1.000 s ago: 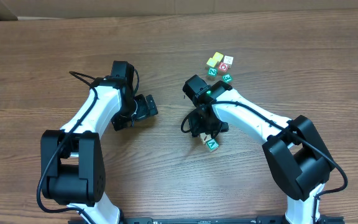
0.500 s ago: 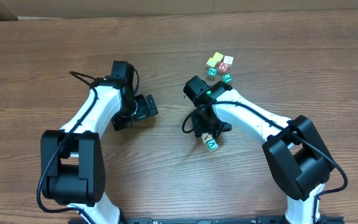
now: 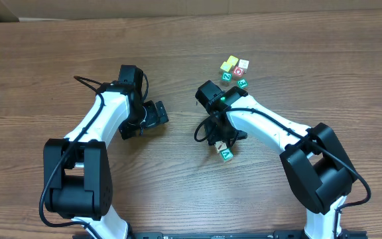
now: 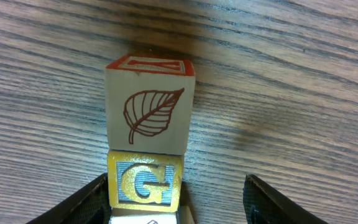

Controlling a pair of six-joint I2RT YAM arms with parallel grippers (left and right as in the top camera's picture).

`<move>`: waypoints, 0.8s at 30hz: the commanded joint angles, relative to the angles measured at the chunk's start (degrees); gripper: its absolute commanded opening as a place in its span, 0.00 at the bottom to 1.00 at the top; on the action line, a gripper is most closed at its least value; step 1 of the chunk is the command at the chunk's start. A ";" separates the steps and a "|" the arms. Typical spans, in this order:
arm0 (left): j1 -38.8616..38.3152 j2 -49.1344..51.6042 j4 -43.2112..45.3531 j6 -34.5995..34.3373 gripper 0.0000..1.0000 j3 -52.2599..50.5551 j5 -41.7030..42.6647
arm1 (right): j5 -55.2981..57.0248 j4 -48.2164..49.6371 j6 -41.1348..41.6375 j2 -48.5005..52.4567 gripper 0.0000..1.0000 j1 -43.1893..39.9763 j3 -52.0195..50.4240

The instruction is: Flip 3 blocks

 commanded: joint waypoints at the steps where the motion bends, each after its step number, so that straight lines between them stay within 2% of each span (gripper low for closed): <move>1: -0.20 0.42 0.07 0.00 1.00 0.55 0.22 | 1.73 0.26 0.04 -0.68 0.68 0.26 -0.35; 12: -0.20 0.42 0.07 0.00 1.00 0.55 0.22 | 1.77 0.70 0.04 -0.68 0.68 0.26 -0.35; 24: -0.20 0.42 0.07 0.02 1.00 0.55 0.22 | -6.54 -0.87 -1.75 -2.47 0.70 0.20 1.36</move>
